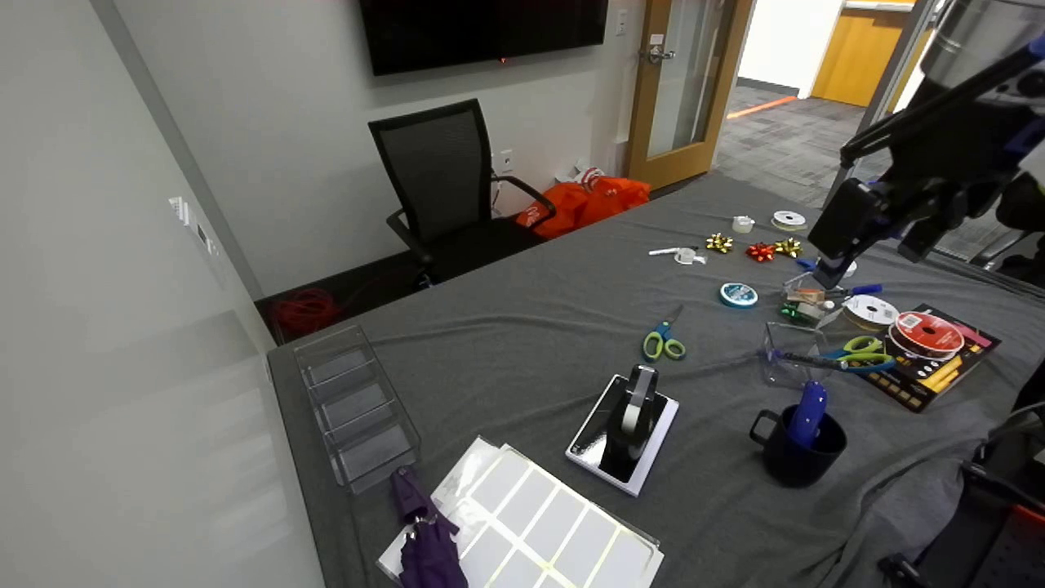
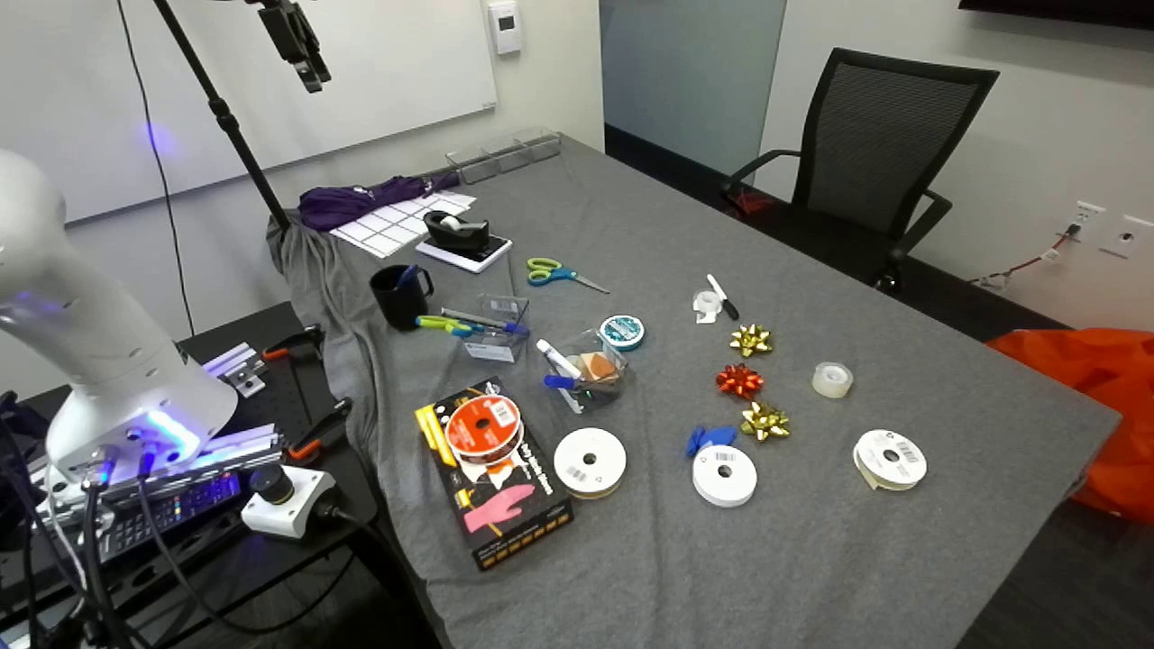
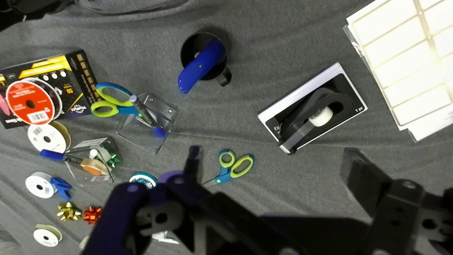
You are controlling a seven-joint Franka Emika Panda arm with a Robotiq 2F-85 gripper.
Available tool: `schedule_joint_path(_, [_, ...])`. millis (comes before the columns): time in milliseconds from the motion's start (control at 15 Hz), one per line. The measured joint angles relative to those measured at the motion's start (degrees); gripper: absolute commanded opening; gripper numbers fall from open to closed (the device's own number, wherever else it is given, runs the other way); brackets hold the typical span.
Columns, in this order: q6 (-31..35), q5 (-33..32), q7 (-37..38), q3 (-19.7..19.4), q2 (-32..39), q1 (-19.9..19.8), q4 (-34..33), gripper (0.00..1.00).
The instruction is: Take the tape dispenser off of the book
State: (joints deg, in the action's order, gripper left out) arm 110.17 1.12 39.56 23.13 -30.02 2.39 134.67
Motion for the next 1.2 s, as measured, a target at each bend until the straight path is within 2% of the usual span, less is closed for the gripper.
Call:
schedule_joint_path(533, [-0.4, 2.1, 1.8, -2.0, 0.2, 1.7, 0.1, 1.0])
schedule_joint_path(600, [-0.4, 4.1, 4.9, -1.4, 0.4, 1.8, 0.1, 1.0])
schedule_joint_path(867, [4.1, 11.9, 24.6, 8.3, 3.4, 2.7, 1.0, 1.0])
schedule_joint_path(1067, [10.0, 12.3, 36.8, 9.3, 7.4, 4.9, 1.2, 1.0])
schedule_joint_path(1200, [10.5, 11.5, 37.7, 8.3, 8.5, 5.9, 1.2, 1.0])
